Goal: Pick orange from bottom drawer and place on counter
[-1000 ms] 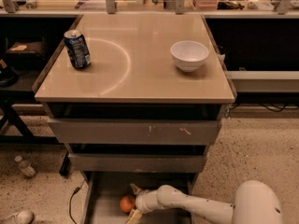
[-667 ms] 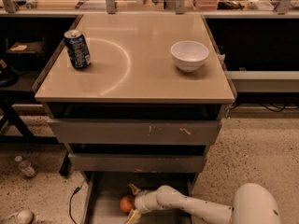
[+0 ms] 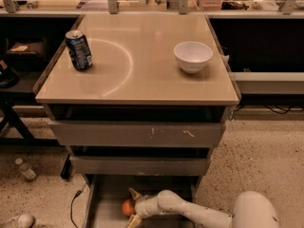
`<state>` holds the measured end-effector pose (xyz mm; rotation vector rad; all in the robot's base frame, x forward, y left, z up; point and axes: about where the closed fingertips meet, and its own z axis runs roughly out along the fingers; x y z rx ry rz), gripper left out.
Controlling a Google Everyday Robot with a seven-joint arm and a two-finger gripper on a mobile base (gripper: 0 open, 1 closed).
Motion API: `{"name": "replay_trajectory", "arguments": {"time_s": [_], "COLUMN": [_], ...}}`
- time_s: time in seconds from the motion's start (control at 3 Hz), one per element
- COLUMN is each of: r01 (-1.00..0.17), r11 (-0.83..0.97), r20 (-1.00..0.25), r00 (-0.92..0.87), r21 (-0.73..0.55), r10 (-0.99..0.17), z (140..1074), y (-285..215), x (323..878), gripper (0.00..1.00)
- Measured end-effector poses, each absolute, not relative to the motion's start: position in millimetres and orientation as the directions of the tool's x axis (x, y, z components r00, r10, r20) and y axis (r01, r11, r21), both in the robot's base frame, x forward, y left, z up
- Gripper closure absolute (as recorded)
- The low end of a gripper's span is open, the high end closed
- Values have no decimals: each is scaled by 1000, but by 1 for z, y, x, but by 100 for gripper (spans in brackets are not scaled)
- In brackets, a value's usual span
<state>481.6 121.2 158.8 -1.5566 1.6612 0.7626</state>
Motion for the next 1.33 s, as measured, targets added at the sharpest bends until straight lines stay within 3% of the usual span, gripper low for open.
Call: {"name": "replay_trajectory", "arguments": {"time_s": [0.67, 1.33], "r01": [-995, -995], "r11": [87, 87], "r20": [-839, -840], "r00": [-1, -1], "r21": [-56, -56], "r10": [-544, -543], "z": [151, 151], "y": [131, 132], "x": [482, 482], "gripper": [0, 41]}}
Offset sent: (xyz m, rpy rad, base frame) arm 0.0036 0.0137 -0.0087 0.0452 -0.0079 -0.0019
